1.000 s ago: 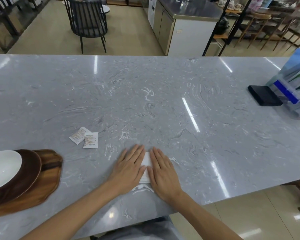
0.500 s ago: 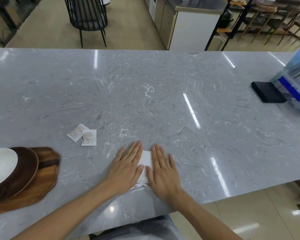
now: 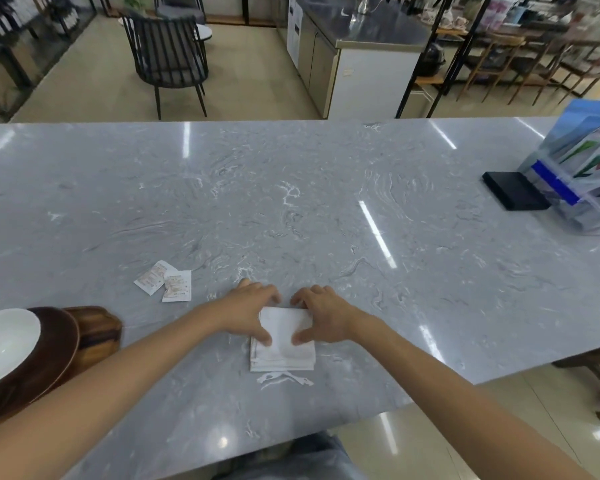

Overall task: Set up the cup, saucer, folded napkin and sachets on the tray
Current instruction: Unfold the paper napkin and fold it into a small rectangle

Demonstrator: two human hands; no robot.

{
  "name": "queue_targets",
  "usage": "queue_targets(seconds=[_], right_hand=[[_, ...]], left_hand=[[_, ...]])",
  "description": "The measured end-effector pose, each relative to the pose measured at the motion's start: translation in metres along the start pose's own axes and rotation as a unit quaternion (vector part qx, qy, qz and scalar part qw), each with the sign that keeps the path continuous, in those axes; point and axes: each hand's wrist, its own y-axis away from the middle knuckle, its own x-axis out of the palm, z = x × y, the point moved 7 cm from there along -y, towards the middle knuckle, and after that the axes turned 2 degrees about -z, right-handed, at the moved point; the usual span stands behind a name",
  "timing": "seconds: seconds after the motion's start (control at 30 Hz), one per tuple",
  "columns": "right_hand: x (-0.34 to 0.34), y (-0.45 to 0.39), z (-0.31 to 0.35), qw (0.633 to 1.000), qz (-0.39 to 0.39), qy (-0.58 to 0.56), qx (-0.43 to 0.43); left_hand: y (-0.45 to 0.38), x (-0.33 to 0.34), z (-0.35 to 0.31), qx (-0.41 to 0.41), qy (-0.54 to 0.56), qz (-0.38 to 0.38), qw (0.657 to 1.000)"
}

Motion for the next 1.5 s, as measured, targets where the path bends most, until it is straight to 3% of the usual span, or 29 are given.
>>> queue_targets(seconds=[0.17,0.5,0.7,0.9,1.03,1.2,1.37,1.5], right_hand=[[-0.004,-0.005,0.011,0.999,0.035,0.016,-0.008],[0.008,0.043,0.023,0.993,-0.097,0.05,-0.044],[0.008,0.053,0.023,0.987,-0.116,0.05,-0.096],[0.023,0.067,0.025,0.976,-0.14,0.076,-0.148],[0.032,0.077,0.026,0.971,-0.153,0.07,-0.171],[0.038,0.077,0.022,0.972,-0.167,0.039,-0.158],[0.043,0.084,0.021,0.97,-0.173,-0.035,-0.165],[0.047,0.09,0.024,0.958,-0.223,-0.021,-0.177]], left_hand=[[-0.004,-0.002,-0.003,-0.006,0.017,0.024,1.0],[0.048,0.005,-0.011,0.06,0.062,-0.169,0.982],[0.057,0.008,-0.017,0.108,0.02,-0.188,0.976],[0.074,0.017,-0.028,0.189,-0.057,-0.257,0.946],[0.075,0.023,-0.027,0.181,-0.081,-0.246,0.949],[0.075,0.044,-0.019,0.155,-0.029,-0.156,0.975],[0.081,0.044,-0.022,0.155,-0.029,-0.19,0.969],[0.091,0.04,-0.026,0.185,-0.036,-0.233,0.954]])
